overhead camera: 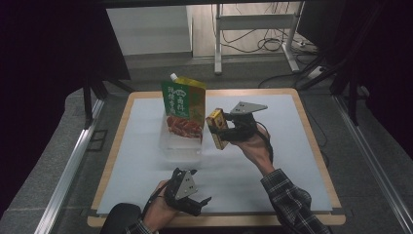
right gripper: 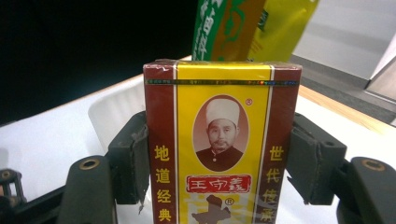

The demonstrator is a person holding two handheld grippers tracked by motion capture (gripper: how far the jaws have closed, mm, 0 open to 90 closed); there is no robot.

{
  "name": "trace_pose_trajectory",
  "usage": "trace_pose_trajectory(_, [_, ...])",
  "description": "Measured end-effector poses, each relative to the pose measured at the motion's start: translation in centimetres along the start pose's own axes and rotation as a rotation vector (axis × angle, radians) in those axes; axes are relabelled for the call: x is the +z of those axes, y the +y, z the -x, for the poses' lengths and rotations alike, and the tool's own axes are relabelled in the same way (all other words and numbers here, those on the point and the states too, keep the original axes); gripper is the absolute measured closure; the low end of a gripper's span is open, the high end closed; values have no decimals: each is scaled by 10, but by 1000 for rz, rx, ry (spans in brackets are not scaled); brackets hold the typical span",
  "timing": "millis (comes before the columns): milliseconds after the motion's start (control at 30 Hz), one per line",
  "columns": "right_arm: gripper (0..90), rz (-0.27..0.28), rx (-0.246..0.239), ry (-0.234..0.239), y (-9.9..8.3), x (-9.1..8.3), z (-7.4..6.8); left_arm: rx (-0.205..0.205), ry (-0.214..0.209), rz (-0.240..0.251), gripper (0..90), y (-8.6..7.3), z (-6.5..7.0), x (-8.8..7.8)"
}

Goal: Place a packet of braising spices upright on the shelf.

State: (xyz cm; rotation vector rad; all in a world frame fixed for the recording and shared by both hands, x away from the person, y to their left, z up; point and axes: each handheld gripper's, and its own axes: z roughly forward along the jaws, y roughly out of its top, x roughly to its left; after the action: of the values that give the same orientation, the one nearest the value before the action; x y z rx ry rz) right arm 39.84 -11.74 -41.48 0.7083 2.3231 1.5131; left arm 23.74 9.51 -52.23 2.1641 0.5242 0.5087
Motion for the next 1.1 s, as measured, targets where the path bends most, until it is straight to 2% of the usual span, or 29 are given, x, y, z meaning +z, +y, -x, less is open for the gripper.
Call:
trace_pose_trajectory(600, [320,31,-16,80,15,43,-21,6,-7,3,45,1,1,0])
trace_pose_trajectory(1100, [320,47,-8,93,17,76,-32,5,-11,10,45,1,2,0])
